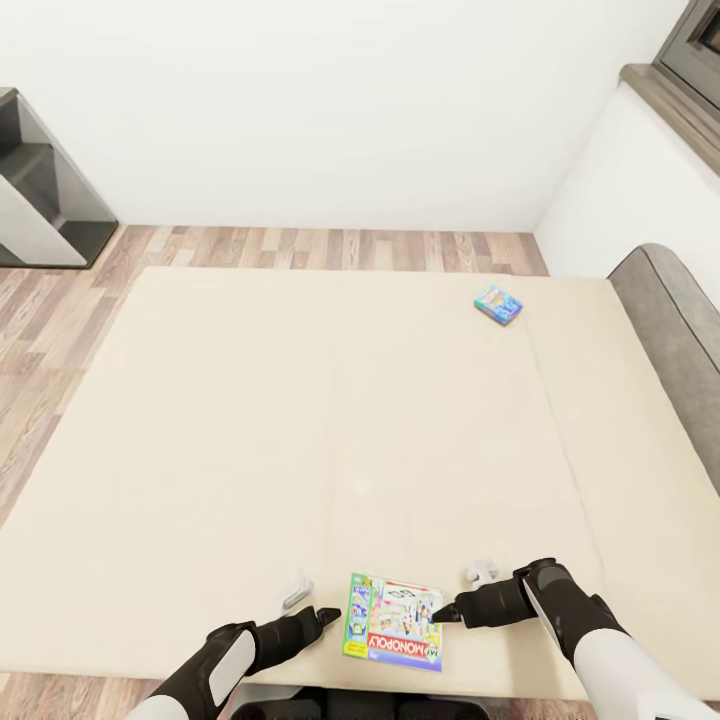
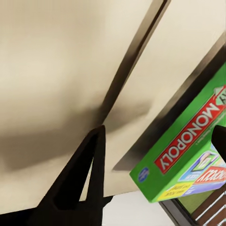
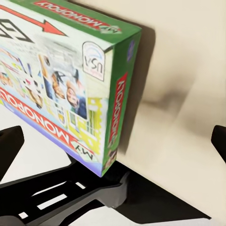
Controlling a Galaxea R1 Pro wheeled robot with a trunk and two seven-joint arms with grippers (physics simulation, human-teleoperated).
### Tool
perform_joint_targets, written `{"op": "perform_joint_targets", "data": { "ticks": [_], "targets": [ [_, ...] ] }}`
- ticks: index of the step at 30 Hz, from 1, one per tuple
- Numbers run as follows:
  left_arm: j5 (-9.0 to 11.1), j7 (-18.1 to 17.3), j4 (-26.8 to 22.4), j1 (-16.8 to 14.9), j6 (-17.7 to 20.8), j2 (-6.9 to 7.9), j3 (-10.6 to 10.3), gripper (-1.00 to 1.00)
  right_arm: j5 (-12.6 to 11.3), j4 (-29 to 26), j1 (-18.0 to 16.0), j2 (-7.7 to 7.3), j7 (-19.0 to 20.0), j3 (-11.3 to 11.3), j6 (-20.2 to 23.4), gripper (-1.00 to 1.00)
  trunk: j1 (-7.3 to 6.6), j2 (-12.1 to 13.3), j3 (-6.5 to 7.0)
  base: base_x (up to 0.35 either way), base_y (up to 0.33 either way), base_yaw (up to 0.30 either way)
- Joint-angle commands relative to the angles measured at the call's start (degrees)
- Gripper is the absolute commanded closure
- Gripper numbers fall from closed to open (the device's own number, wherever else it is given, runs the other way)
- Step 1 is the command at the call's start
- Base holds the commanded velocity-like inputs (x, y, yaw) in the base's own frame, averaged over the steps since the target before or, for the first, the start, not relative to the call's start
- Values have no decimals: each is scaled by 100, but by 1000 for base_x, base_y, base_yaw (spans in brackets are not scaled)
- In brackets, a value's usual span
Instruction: Put all the toys in the child's room - the three board games (two on the bed and one on the table), the two jigsaw puzzles on the table, and the tennis ball on the table - inside the toy box on the table in the child's room.
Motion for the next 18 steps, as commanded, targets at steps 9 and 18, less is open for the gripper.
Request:
{"op": "perform_joint_targets", "data": {
  "ticks": [9, 18],
  "targets": [
    [-95, -373, -32, -1, -42, 3, -24, -100, 45, -8, -4, 18, 42, -49, 8, -100, 1, -3, -87, 0, 0, 0],
    [-270, -773, -39, 4, -306, 8, -14, -100, 40, -8, -5, 24, 60, -52, -15, -100, 1, -3, -171, 0, 0, 0]
  ]
}}
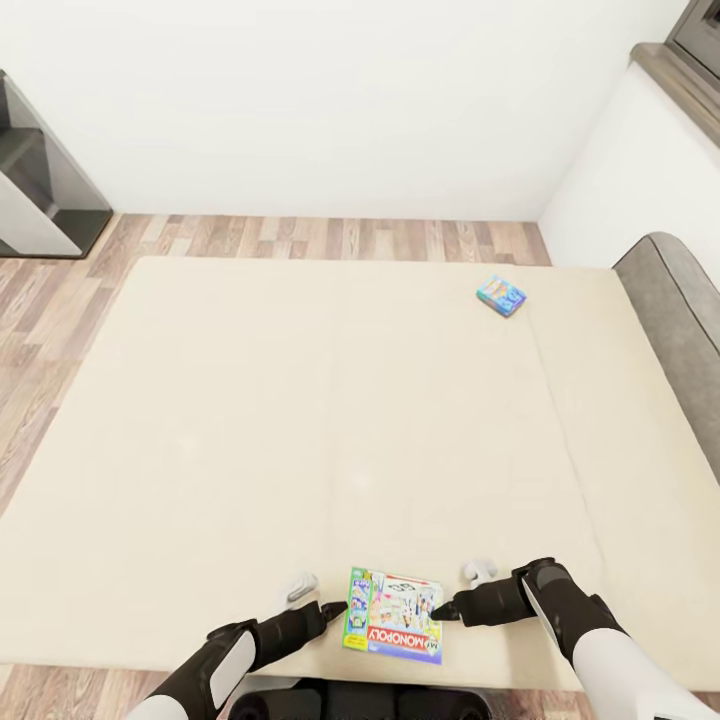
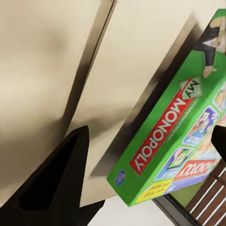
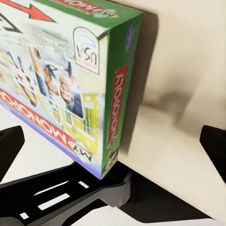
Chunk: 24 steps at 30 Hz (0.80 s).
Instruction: Put all the toys in the child's room - the three board games (two on the bed and one on the table), the two jigsaw puzzles on the table, and the tennis ball on the table - inside the toy box on the table in the child's room.
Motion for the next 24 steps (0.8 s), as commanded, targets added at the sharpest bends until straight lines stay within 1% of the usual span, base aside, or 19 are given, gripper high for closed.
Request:
{"op": "perform_joint_targets", "data": {
  "ticks": [1, 17, 24],
  "targets": [
    [56, -23, -6, -2, -6, 3, -13, -100, 80, -5, 1, 5, 38, -37, 23, -100, 1, -3, -13, 0, 0, 0],
    [3, -148, -7, 8, -130, 7, -10, -100, 71, -5, -1, -1, 58, -41, 21, -100, 1, -3, -161, 0, 0, 0],
    [0, -159, -7, 9, -189, 7, -13, -100, 70, -5, -4, 1, 53, -48, 17, -100, 1, -3, -201, 0, 0, 0]
  ]
}}
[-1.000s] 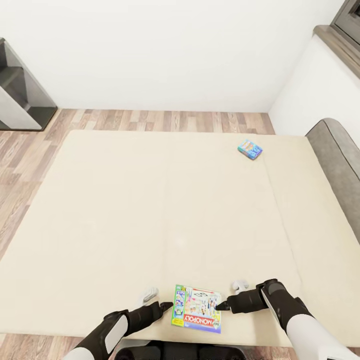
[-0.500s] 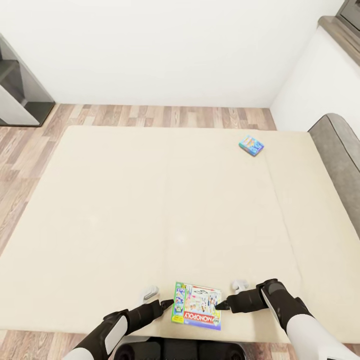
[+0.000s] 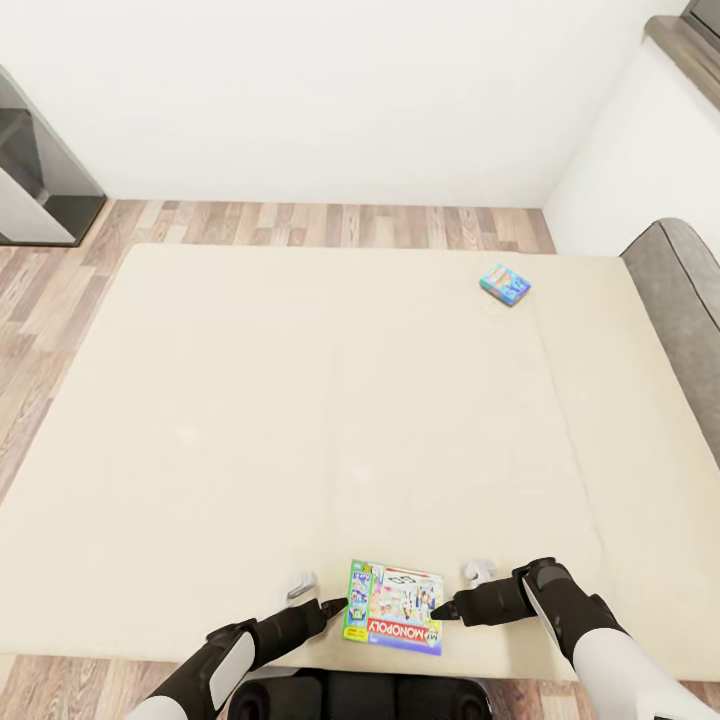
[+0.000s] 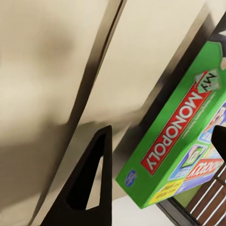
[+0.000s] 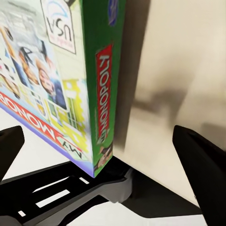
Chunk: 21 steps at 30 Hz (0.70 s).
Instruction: Put all the toys in the child's room - the three board games (two on the bed and one on the table), the two jigsaw puzzles on the table, and the tennis ball on the table - inside the toy box on the table in the child's room.
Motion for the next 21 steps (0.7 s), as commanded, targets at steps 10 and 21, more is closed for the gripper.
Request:
{"op": "perform_joint_targets", "data": {
  "ticks": [10, 21],
  "targets": [
    [59, 1, -4, -5, -20, 2, -25, -100, 52, -6, -19, 5, 40, -138, 17, -100, 1, -3, -21, 0, 0, 0],
    [63, -1, -4, -8, -33, -5, -26, -100, -29, -18, -81, -2, 68, -370, 31, -100, 1, -3, -25, 0, 0, 0]
  ]
}}
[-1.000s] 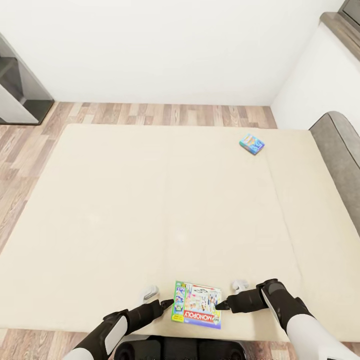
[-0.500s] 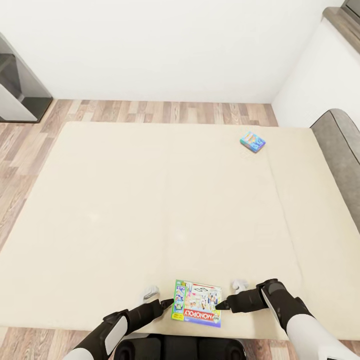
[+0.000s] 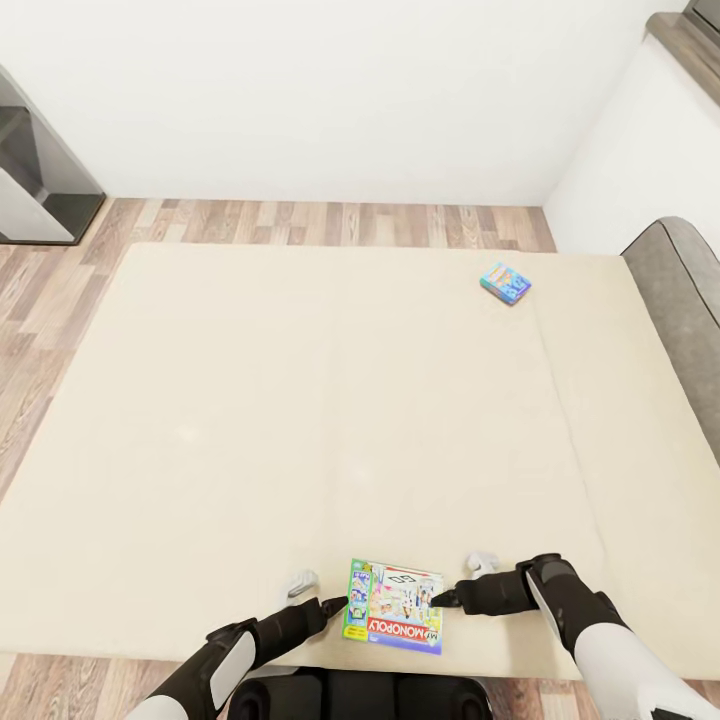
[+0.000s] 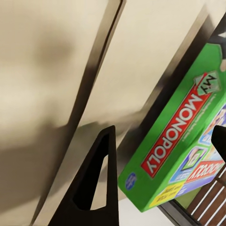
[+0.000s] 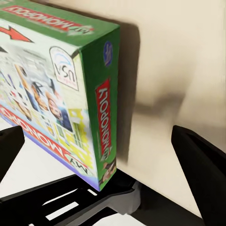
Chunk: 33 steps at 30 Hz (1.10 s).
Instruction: Put all the toys in the child's room - the three board games (two on the bed and one on the table), the two jigsaw puzzles on the table, and the tennis ball on the table - inside the toy box on the table in the child's room.
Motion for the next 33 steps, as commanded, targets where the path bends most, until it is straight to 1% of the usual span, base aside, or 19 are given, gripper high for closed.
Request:
{"op": "perform_joint_targets", "data": {
  "ticks": [1, 8, 22, 33],
  "targets": [
    [66, 6, -5, -2, 36, 2, -14, -100, 38, -12, -9, 9, 38, -67, -2, -100, 1, -3, -3, 0, 0, 0],
    [72, -11, -8, -2, 33, 2, -13, -100, 23, -19, -22, 18, 39, -101, 3, -100, 1, -3, -4, 0, 0, 0],
    [63, -207, -13, -3, 26, 1, -14, -100, -2, -31, -37, 20, 53, -123, 12, -100, 1, -3, -4, 0, 0, 0],
    [60, -237, -14, -3, 25, 1, -14, -100, -59, -30, -33, 30, 56, -125, 8, -100, 1, -3, -4, 0, 0, 0]
  ]
}}
